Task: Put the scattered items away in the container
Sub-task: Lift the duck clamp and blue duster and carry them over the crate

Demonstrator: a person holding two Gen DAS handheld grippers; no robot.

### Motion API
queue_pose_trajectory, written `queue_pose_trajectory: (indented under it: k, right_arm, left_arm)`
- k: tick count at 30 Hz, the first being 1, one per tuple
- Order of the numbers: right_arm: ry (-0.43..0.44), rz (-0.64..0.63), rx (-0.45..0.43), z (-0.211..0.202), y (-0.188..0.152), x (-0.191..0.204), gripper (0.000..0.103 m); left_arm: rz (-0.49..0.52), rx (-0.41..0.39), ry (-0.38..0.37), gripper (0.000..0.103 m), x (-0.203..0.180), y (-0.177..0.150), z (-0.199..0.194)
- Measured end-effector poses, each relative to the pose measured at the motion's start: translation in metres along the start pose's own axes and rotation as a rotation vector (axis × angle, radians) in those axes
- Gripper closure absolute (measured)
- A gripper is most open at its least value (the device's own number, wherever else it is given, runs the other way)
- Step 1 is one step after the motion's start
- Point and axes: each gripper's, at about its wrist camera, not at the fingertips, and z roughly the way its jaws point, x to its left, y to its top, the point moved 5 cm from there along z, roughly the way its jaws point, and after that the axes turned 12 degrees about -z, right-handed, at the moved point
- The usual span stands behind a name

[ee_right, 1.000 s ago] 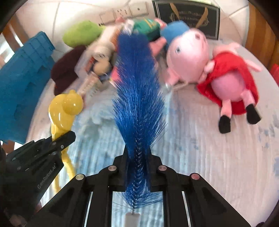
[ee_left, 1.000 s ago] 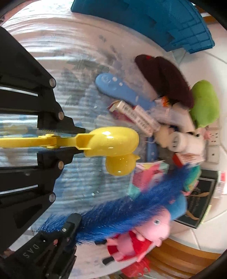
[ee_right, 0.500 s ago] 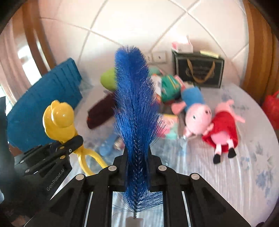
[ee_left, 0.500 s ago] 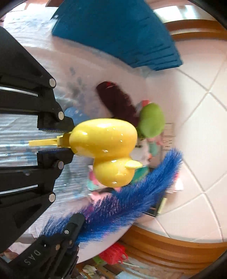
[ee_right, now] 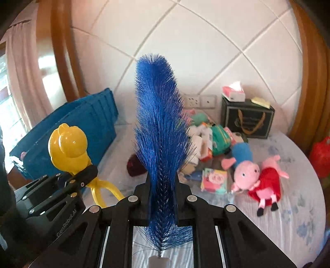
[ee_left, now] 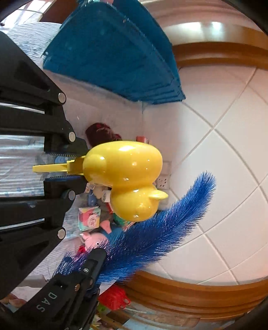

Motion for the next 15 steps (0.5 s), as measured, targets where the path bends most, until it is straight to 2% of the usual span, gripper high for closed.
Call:
queue_pose_trajectory:
  k: [10,15]
  right_arm:
    - [0.114,-0.096,-0.060,-0.006,0.033,0.020,0.089]
    - [0.160,-0.098,-0.094,-0.009,0.045,0.030,0.089]
  left_arm:
    - [-0.076,-0.065,0.138,0.089,0.023,0.027,-0.028]
    - [-0.091,-0.088,0.188,0.089,0.036,0.034,-0.042]
